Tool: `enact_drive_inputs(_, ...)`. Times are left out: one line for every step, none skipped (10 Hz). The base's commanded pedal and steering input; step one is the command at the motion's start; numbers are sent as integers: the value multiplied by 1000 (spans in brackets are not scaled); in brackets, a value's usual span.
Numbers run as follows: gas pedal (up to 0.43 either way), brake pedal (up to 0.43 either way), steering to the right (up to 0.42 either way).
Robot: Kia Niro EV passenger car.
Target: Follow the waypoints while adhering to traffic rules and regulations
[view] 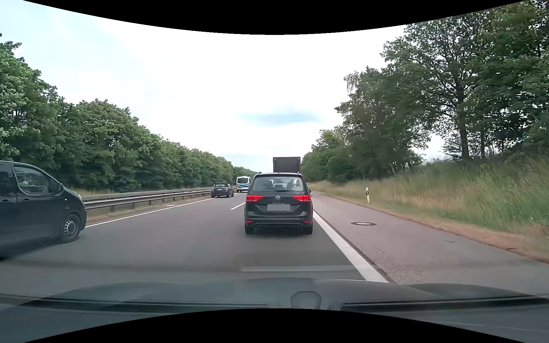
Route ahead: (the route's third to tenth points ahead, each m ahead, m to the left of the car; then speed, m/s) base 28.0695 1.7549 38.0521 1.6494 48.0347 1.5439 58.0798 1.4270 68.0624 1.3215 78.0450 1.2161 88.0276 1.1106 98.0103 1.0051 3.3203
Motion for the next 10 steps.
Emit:
enact_drive_inputs(59,0,1)
enact_drive_inputs(59,0,1)
enact_drive_inputs(59,0,1)
enact_drive_inputs(59,0,1)
enact_drive_inputs(59,0,1)
enact_drive_inputs(59,0,1)
enact_drive_inputs(67,0,0)
enact_drive_inputs(67,0,0)
enact_drive_inputs(67,0,0)
enact_drive_inputs(79,0,-1)
